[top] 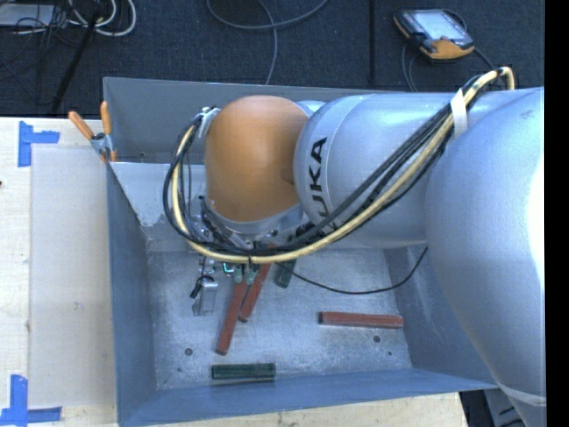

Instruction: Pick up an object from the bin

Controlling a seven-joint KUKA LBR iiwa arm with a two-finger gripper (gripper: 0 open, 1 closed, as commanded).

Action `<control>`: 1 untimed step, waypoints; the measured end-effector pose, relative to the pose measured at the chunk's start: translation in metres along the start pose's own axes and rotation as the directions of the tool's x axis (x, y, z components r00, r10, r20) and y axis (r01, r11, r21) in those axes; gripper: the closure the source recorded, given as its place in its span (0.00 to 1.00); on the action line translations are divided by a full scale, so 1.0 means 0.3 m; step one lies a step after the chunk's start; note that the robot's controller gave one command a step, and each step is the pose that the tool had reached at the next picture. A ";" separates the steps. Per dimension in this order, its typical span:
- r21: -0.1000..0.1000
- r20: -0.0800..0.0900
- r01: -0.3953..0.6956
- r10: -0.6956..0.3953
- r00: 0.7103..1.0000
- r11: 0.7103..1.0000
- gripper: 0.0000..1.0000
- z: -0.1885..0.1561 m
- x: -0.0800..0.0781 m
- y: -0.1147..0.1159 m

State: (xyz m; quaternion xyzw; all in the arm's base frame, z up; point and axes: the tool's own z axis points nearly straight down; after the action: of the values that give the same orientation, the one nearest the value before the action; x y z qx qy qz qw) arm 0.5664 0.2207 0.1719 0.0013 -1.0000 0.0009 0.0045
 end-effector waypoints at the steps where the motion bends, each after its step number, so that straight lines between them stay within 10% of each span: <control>1: -0.001 0.007 -0.004 0.004 1.000 1.000 0.00 -0.014 -0.007 -0.003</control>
Offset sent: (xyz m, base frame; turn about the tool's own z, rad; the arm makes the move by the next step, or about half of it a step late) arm -0.0177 -0.0615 -0.0915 -0.0984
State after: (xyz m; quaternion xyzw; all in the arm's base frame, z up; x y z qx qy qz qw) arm 0.5684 0.2199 0.1762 -0.0004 -1.0000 0.0001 0.0008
